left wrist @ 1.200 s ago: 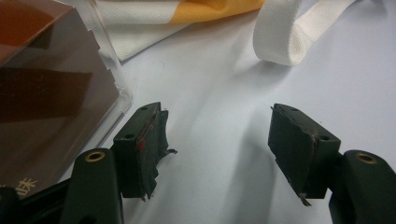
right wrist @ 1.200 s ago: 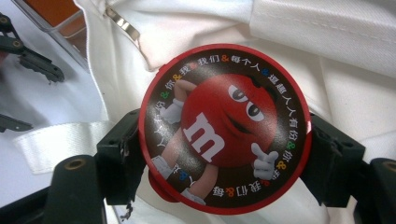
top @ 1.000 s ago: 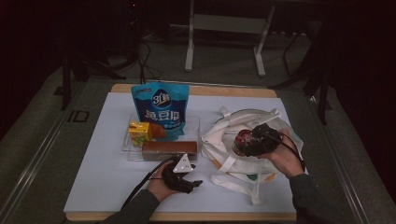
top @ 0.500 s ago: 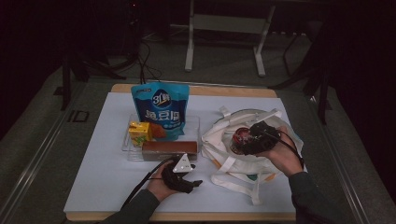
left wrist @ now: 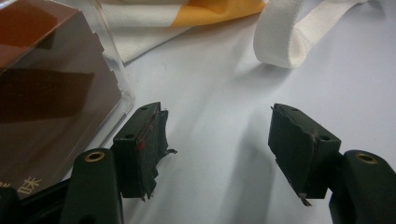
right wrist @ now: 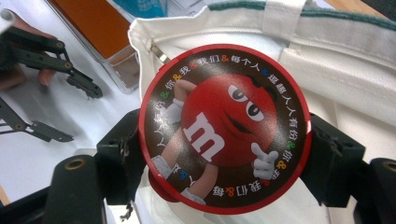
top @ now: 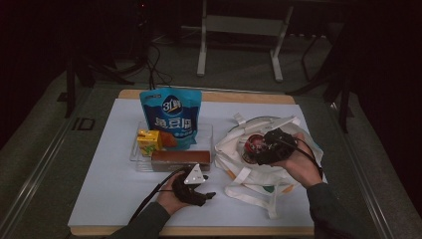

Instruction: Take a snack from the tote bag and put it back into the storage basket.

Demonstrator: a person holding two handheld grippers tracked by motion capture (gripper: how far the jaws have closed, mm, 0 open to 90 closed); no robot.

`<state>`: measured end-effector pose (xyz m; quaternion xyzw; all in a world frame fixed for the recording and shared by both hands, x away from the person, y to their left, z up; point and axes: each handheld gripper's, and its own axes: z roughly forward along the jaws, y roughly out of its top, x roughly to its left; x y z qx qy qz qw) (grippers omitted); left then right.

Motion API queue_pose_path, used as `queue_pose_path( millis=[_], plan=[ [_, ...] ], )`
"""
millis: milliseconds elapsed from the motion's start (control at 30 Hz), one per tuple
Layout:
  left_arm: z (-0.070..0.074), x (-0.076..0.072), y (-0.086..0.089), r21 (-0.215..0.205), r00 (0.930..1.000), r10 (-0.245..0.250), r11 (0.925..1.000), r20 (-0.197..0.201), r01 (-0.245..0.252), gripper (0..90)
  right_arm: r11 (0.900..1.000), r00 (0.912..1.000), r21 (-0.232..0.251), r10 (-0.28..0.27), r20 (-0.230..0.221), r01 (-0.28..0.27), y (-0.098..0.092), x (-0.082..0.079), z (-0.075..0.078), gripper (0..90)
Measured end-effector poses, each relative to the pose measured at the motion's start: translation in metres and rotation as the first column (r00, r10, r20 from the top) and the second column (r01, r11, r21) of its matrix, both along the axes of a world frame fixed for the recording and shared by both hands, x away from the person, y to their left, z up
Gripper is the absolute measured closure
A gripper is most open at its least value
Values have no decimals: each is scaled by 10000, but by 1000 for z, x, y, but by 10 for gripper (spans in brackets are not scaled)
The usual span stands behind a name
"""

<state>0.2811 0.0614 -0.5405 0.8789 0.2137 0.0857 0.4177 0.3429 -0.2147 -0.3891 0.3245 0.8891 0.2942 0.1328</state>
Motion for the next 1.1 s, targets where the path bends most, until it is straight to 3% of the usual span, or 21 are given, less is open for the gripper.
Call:
queue_pose_path(
  millis=[1100],
  plan=[
    [0,0,0,50,10000,-55,10000,5,55,359,9966,9966,105,815,115,-816,30,-6,13,256]
  ],
)
